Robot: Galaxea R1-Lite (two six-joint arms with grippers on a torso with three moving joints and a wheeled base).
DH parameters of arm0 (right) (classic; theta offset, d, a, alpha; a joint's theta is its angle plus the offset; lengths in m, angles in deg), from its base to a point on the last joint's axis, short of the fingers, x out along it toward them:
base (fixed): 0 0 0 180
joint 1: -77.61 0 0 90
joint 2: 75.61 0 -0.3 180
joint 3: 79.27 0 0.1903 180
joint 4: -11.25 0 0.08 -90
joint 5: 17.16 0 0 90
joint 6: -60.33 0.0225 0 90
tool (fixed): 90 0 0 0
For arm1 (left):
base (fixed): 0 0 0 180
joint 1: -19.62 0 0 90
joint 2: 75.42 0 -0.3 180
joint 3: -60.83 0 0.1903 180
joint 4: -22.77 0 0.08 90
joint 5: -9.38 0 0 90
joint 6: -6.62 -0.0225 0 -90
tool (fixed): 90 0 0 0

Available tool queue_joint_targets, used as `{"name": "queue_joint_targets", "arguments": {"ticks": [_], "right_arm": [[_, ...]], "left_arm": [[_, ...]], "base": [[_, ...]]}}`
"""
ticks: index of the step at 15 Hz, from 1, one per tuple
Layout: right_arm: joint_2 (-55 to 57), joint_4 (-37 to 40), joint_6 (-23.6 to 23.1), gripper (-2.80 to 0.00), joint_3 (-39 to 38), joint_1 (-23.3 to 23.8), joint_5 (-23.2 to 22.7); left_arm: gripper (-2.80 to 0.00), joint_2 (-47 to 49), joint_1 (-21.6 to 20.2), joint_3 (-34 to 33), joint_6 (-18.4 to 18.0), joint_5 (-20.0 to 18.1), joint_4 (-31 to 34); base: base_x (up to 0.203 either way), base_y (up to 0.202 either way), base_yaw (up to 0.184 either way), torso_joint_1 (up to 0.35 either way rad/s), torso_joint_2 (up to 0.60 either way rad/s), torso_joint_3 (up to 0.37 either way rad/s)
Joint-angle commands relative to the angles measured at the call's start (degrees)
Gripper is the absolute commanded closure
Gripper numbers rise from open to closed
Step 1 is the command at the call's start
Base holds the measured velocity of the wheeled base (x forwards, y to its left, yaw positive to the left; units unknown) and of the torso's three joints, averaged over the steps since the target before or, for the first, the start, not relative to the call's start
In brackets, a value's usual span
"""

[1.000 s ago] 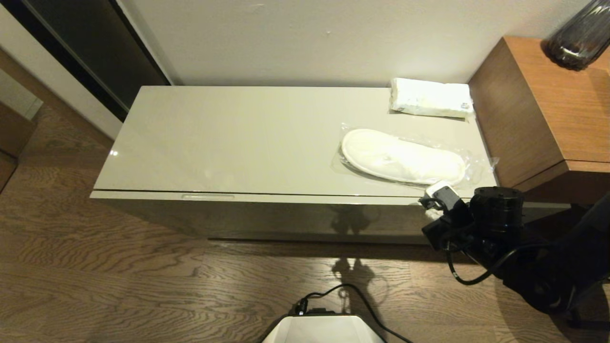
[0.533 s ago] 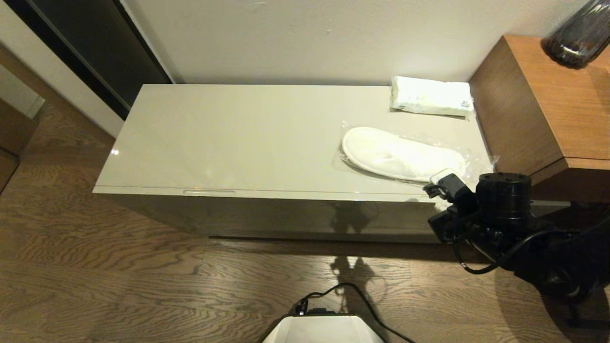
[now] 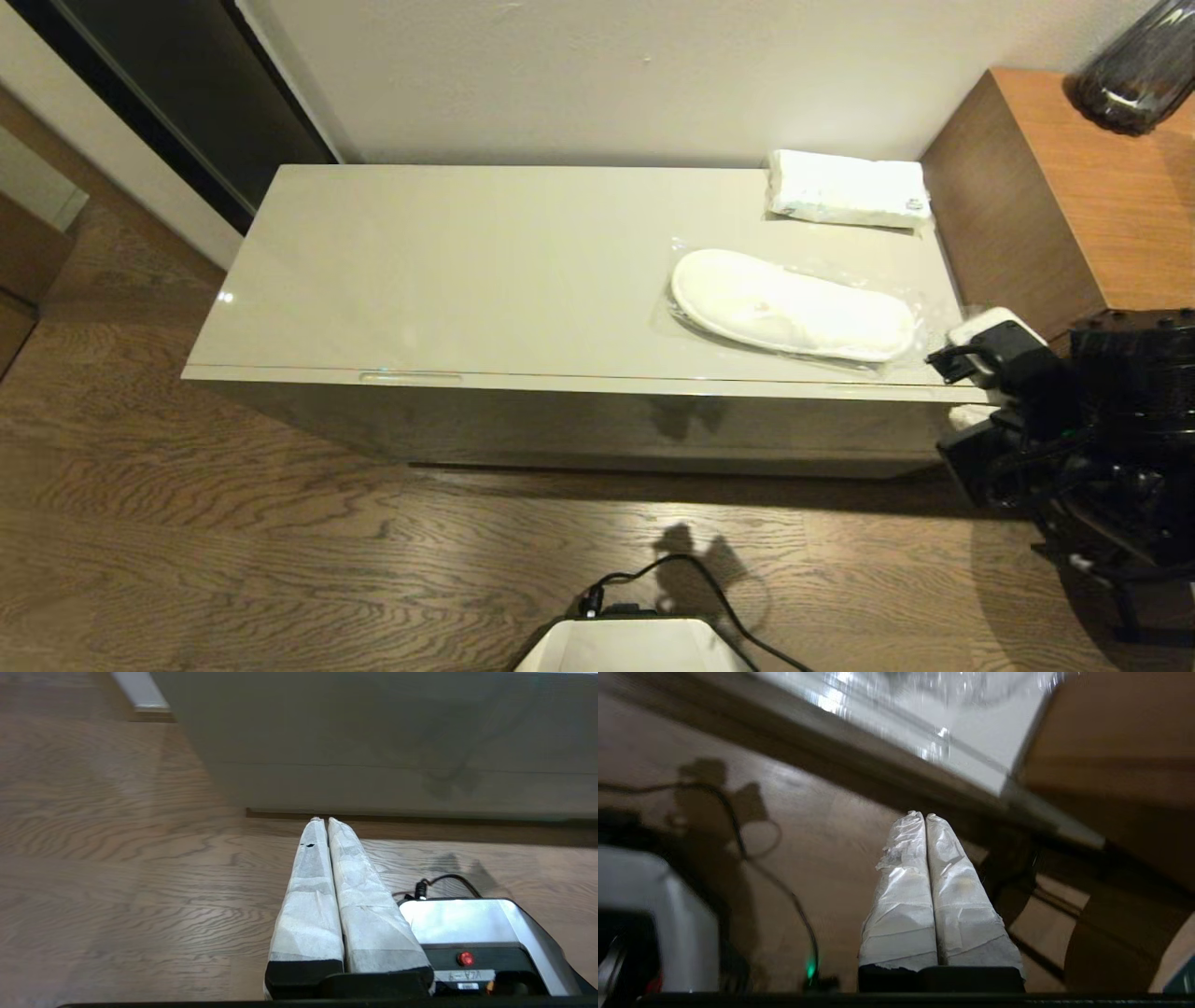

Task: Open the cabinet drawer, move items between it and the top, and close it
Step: Close the drawer

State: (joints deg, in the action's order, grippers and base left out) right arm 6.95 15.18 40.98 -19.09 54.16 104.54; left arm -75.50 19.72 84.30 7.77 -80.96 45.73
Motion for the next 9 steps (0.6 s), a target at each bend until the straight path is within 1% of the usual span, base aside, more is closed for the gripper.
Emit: {"name": "queue_joint_targets", "arguments": {"ticks": [1, 2, 4, 9], "right_arm": [[-10.8, 17.3, 2.9, 0.0, 3.4, -0.5, 0.5], [-14.8, 22.0, 3.8, 0.0, 5.0, -0.6, 0.6], [-23.3, 27.9, 5.0, 0.0, 6.8, -0.6, 0.7], [-43.4, 36.0, 6.6, 0.0, 10.6, -0.4, 0.5]], "left_arm": [[0.0, 0.1, 0.0, 0.0, 0.1, 0.0, 0.0], [0.0, 0.1, 0.0, 0.0, 0.1, 0.0, 0.0], [0.0, 0.1, 0.0, 0.0, 0.1, 0.0, 0.0], [0.0, 0.1, 0.0, 0.0, 0.1, 0.0, 0.0]], "base": [[0.0, 0.0, 0.0, 0.0, 0.0, 0.0], [0.0, 0.0, 0.0, 0.0, 0.0, 0.0], [0.0, 0.0, 0.0, 0.0, 0.0, 0.0], [0.0, 0.0, 0.0, 0.0, 0.0, 0.0]]}}
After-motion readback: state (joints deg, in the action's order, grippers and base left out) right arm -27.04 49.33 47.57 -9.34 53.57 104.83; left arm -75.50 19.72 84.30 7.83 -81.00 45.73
